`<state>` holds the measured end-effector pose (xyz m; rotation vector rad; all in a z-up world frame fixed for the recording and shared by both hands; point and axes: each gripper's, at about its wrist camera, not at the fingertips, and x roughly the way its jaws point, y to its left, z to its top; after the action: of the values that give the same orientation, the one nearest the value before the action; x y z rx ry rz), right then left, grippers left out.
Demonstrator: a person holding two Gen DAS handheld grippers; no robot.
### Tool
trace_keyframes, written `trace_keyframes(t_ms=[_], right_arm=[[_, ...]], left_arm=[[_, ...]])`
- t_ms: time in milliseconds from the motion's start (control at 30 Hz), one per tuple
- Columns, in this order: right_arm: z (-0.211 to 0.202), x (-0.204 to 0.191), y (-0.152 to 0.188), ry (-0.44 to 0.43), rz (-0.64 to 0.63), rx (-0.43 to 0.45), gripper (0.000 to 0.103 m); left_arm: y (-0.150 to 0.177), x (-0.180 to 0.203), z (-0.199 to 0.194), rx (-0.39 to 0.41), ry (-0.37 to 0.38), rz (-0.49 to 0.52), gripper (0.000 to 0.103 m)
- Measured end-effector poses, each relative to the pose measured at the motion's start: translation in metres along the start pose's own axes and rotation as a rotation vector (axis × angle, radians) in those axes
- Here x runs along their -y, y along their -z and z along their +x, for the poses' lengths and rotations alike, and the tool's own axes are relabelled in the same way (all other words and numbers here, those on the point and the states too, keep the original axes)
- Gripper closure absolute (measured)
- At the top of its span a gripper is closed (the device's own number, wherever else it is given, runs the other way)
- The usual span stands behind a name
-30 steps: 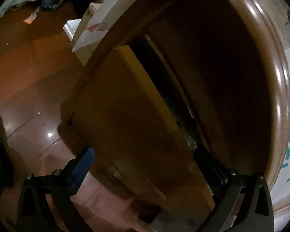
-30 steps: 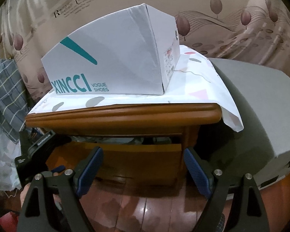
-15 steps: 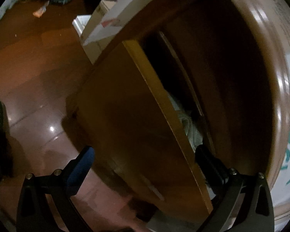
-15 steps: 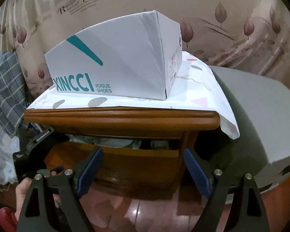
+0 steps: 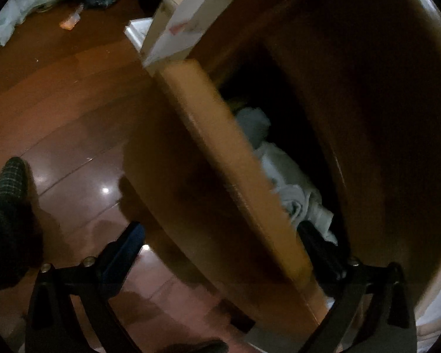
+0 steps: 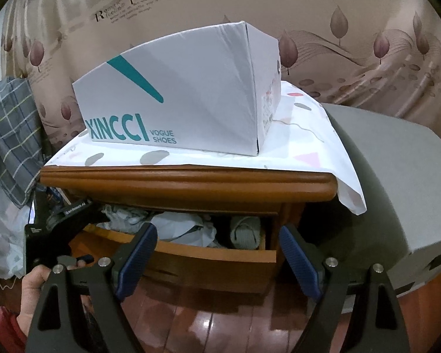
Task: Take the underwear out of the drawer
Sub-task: 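Hook the left gripper on the drawer front and pull it open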
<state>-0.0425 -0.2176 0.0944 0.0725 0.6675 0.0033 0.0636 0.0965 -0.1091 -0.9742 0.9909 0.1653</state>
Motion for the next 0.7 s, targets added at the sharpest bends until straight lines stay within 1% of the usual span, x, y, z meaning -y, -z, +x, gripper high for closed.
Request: trace_keyframes(t_ms=[33, 67, 133, 200, 333, 433, 567, 700], right_arm=[[0.001, 0.001, 0.000, -0.006, 0.008, -0.001, 0.015], [0.001, 0.001, 0.000, -0.009, 0.010, -0.001, 0.015], [0.000, 0.001, 0.000, -0.006, 0.009, -0.001, 0.015], [-0.001, 0.001, 0.000, -0.004, 0.005, 0.002, 0.015], [-0.001, 0.003, 0.000, -0.001, 0.014, 0.001, 0.015], [-0.001, 0.004, -0.001, 0.003, 0.018, 0.004, 0.015], [0.001, 0.004, 0.000, 0.009, 0.017, -0.006, 0.015], [0.003, 0.004, 0.002, 0.012, 0.015, -0.017, 0.015]], left_arm=[[0.000, -0.003, 0.003, -0.016, 0.019, -0.009, 0.000], [0.001, -0.004, 0.002, -0.028, 0.011, -0.020, 0.000], [0.004, -0.002, -0.004, -0.005, -0.034, 0.013, 0.000], [0.008, -0.001, -0.010, 0.017, -0.058, 0.058, 0.000], [0.015, -0.010, -0.017, -0.003, -0.061, 0.089, 0.000], [0.017, -0.015, -0.026, -0.003, -0.073, 0.118, 0.000], [0.020, -0.021, -0.029, -0.021, -0.084, 0.121, 0.000], [0.027, -0.023, -0.039, -0.021, -0.096, 0.152, 0.000]])
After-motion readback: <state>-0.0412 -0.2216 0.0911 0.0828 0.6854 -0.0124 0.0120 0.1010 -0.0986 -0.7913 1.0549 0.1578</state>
